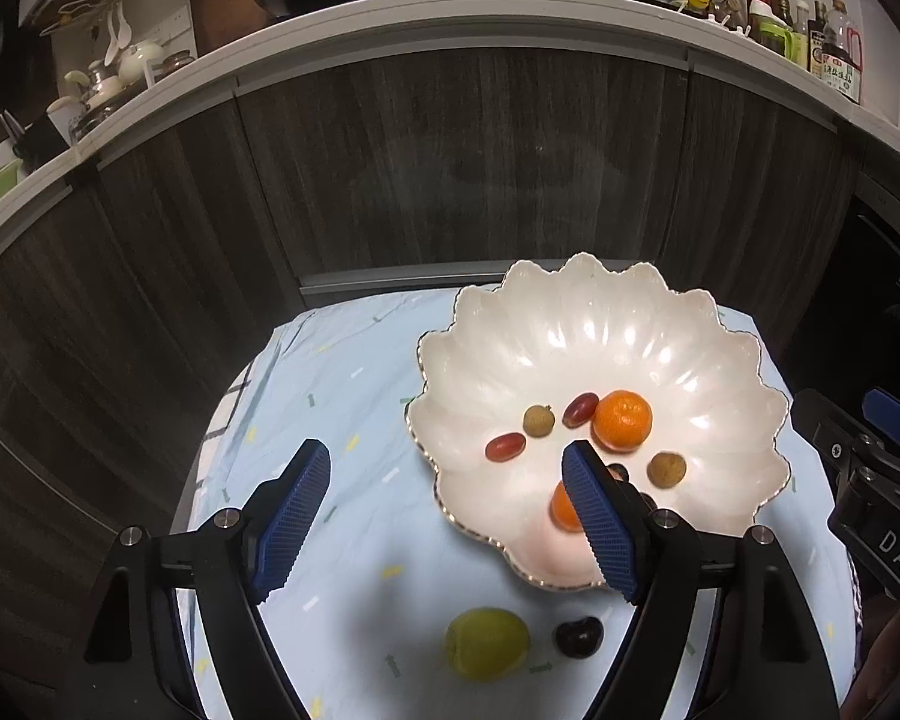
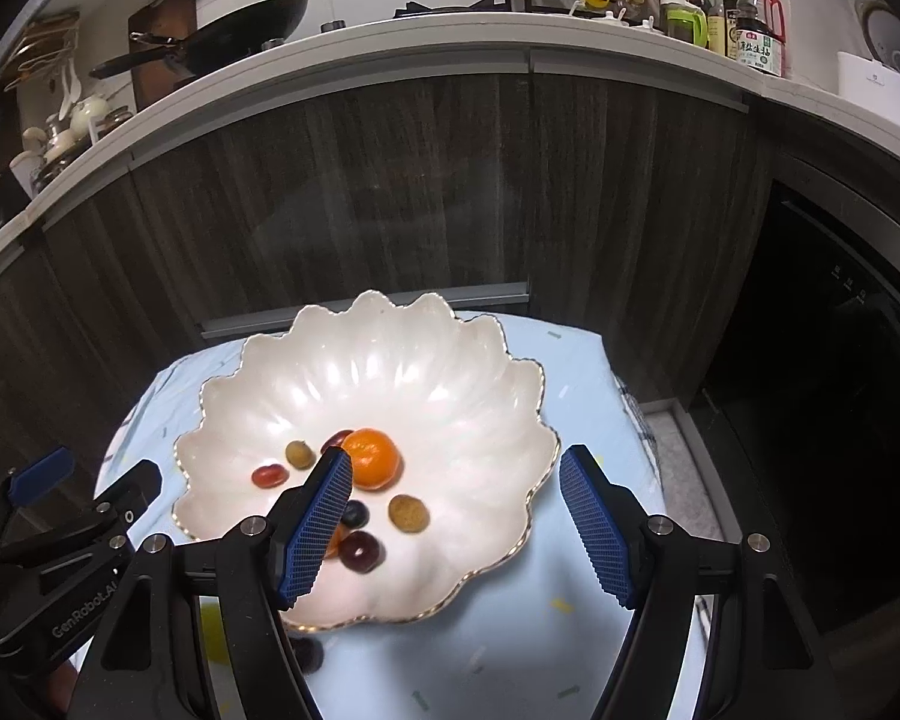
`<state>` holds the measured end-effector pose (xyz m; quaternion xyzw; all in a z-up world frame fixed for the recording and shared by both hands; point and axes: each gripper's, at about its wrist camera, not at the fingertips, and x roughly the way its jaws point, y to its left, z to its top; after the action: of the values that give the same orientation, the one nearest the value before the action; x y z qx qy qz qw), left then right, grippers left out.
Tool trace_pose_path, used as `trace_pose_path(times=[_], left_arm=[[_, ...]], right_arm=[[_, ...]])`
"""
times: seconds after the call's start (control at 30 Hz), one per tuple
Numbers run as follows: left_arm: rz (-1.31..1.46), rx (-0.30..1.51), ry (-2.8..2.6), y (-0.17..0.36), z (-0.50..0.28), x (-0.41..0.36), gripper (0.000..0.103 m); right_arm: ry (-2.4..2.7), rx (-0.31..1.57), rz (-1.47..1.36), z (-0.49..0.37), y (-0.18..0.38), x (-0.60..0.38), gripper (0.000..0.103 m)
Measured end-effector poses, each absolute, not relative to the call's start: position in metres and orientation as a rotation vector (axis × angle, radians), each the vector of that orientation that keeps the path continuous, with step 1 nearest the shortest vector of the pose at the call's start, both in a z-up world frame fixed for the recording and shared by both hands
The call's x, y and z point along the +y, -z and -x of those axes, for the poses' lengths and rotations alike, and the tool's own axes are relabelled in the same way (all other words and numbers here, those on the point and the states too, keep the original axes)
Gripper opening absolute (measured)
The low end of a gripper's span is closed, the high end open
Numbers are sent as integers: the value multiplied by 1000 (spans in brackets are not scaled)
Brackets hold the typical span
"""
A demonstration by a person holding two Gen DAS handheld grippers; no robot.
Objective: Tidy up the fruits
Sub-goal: 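Open the right tool to drop the brown round fruit into the bowl, then withdraw both open tools from the bowl toward the green apple and dark cherry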
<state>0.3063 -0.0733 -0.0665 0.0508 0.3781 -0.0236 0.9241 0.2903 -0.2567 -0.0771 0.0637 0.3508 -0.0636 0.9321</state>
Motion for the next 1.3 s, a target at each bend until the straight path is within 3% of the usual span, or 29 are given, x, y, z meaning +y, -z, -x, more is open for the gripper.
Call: trace_pose_path(times=[1.3], left_arm=[[-140, 867, 54, 119, -255, -48, 80]], right_arm=[[84, 803, -76, -246, 123, -226, 72]])
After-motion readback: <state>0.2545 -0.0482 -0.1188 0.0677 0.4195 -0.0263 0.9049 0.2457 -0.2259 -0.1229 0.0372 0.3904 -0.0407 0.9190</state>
